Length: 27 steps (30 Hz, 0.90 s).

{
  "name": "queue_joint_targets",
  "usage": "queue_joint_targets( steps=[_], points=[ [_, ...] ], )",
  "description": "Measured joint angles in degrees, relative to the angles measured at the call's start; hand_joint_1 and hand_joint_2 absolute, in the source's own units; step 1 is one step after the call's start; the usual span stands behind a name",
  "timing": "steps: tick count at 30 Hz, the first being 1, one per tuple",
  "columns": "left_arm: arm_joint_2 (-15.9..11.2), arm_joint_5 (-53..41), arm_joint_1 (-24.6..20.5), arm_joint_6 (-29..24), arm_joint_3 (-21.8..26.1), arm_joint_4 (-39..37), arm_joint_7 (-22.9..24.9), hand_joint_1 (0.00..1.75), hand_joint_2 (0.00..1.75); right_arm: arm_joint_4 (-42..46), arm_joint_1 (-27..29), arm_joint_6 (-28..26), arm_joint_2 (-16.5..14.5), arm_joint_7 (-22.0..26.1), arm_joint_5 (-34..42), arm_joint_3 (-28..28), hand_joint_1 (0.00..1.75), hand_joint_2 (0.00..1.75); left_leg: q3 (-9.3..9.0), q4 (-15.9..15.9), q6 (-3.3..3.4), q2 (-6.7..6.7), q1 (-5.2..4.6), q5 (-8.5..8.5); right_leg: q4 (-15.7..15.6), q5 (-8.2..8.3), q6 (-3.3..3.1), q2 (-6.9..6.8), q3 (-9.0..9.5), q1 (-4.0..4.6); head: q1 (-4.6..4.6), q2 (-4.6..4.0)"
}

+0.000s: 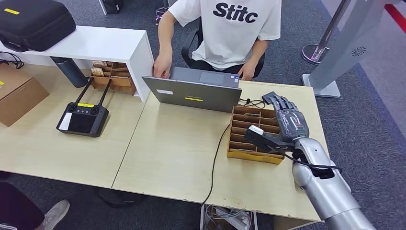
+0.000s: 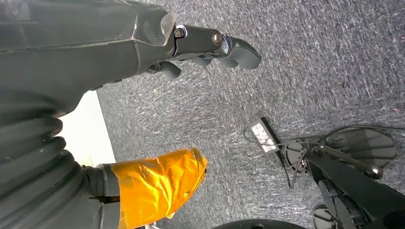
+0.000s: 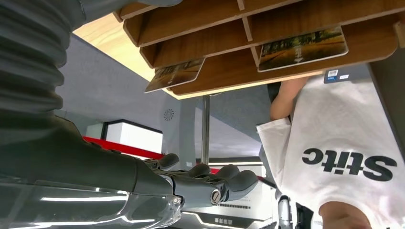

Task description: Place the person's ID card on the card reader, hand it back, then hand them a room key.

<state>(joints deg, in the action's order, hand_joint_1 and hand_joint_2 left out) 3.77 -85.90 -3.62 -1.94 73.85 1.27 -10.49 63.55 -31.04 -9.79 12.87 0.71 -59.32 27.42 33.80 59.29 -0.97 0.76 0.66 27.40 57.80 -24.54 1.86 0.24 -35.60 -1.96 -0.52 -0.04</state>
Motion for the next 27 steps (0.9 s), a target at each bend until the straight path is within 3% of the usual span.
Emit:
queue_joint_targets(
  steps=[16, 27],
  points=[
    [0.00, 0.00, -0.36, -0.40, -1.20, 0.00, 0.26, 0.00, 1.75, -10.54, -3.72, 0.60, -2.03, -1.67, 0.89, 0.61, 0.00, 1.75, 0.00, 0.00, 0.00, -0.01, -0.01, 0.00, 0.00, 0.00, 0.00, 0.01, 0.00, -0.01, 0.00, 0.00],
    [0.03, -0.01, -0.46, -0.44, -1.49, 0.00, 0.30, 0.00, 1.75, -13.28, -5.23, 0.63, -2.54, -1.72, 0.45, 0.59, 0.00, 1.75, 0.00, 0.00, 0.00, 0.00, -0.01, 0.00, 0.00, 0.00, 0.00, 0.01, 0.00, 0.00, 0.00, 0.00]
  ],
)
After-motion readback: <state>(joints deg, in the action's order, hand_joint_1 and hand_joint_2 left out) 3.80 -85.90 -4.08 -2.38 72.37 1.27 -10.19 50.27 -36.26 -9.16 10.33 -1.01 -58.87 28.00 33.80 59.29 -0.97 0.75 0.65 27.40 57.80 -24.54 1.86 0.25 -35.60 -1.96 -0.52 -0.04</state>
